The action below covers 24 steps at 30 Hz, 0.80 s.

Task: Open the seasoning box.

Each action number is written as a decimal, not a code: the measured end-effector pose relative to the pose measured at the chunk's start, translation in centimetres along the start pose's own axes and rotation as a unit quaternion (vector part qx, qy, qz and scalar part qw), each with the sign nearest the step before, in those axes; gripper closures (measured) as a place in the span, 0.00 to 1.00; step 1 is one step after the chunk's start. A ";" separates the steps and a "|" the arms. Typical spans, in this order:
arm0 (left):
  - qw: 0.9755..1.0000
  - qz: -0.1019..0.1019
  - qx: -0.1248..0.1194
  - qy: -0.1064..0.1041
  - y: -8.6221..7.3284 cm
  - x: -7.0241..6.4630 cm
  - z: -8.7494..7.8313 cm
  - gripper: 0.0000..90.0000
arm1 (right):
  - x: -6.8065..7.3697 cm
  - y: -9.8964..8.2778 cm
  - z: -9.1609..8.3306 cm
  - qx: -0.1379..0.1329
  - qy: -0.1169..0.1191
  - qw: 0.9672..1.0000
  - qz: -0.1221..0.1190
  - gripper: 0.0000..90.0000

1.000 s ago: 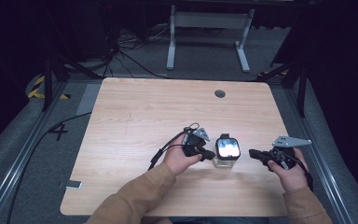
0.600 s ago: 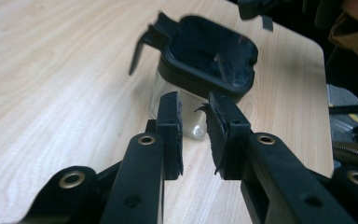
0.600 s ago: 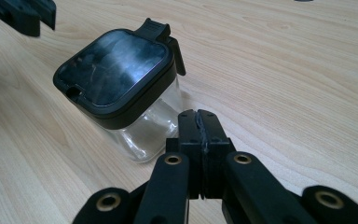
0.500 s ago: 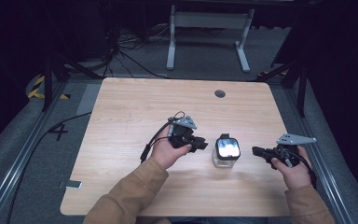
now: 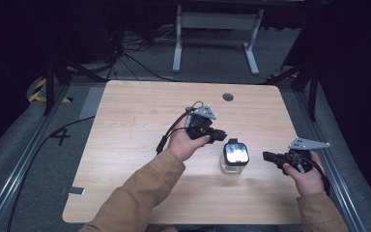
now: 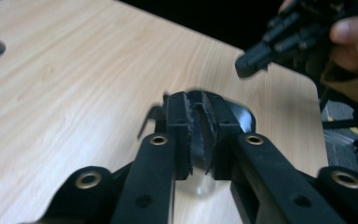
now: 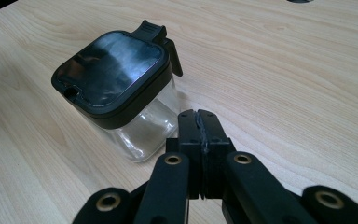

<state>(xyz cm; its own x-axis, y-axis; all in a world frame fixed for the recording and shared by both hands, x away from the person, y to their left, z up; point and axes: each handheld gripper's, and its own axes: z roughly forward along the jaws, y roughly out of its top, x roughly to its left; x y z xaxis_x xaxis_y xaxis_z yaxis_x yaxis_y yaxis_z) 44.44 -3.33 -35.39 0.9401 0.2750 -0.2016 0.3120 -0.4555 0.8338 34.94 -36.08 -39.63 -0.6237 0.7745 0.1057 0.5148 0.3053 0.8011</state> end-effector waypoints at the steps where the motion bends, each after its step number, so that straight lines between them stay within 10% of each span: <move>1: 1.000 -0.002 -0.001 -0.001 0.3 0.1 0.5 0.94 | 0.0 0.0 -0.1 0.000 0.001 1.000 0.001 1.00; 12: 1.000 -0.002 0.029 -0.004 1.0 1.7 4.9 0.99 | 0.6 -0.3 -0.4 0.001 0.006 1.000 -0.008 1.00; 24: 0.998 0.012 0.061 0.002 0.5 1.8 5.9 1.00 | 0.9 -0.7 -0.9 0.000 0.003 1.000 -0.010 1.00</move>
<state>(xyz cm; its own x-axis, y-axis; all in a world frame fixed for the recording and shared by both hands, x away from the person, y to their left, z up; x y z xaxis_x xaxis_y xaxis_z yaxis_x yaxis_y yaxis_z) 47.08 -8.07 -38.41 0.9470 0.2663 -0.1796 0.3039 -0.5615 0.7697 33.53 -36.06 -39.54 -0.6381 0.7643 0.0931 0.5021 0.3214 0.8029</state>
